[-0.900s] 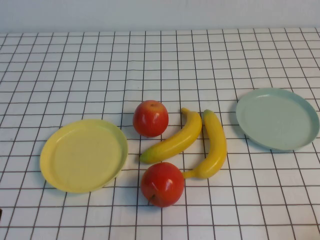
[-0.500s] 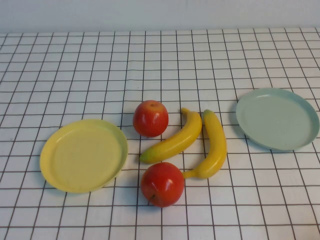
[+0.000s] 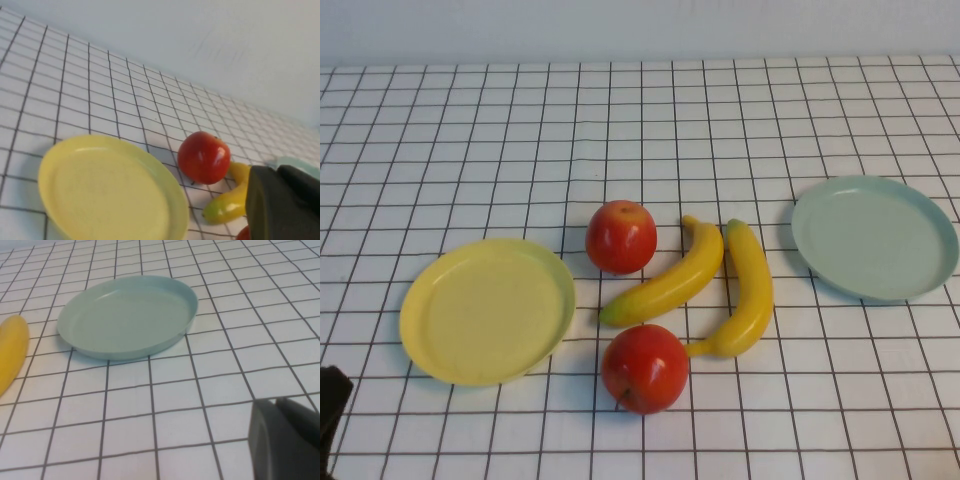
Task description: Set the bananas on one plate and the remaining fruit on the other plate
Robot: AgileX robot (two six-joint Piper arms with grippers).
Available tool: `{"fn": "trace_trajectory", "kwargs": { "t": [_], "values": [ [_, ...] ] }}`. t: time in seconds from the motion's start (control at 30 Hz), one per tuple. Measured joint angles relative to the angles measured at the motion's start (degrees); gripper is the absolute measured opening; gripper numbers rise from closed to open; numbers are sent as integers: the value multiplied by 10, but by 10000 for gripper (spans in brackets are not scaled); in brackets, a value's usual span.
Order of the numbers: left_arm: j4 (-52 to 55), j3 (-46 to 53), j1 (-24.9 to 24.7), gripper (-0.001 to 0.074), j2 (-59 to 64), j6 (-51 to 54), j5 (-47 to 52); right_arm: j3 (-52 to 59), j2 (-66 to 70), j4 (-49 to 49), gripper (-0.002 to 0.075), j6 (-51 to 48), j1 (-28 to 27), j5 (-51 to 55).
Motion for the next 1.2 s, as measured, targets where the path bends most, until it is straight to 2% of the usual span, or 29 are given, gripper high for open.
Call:
{"fn": "trace_trajectory", "kwargs": {
  "t": [0.2, 0.43, 0.53, 0.6, 0.67, 0.77, 0.83, 0.93, 1.1, 1.2],
  "values": [
    [85, -116, 0, -2, 131, 93, 35, 0, 0, 0, -16, 0, 0, 0],
    [185, -217, 0, -2, 269, 102, 62, 0, 0, 0, -16, 0, 0, 0],
    [231, -242, 0, 16, 315, 69, 75, 0, 0, 0, -16, 0, 0, 0],
    [267, -259, -3, 85, 345, 25, 94, 0, 0, 0, -16, 0, 0, 0],
    [298, -276, -15, 206, 378, -8, 114, 0, 0, 0, -16, 0, 0, 0],
    [345, -295, -56, 474, 420, -47, 119, 0, 0, 0, -16, 0, 0, 0],
    [377, -310, -96, 601, 448, -79, 116, 0, 0, 0, -16, 0, 0, 0],
    [399, -340, -153, 664, 489, -110, 116, 0, 0, 0, -16, 0, 0, 0],
    [404, -409, -277, 668, 583, -142, 140, 0, 0, 0, -16, 0, 0, 0],
    [404, -441, -332, 668, 646, -146, 152, 0, 0, 0, -16, 0, 0, 0]
  ]
}}
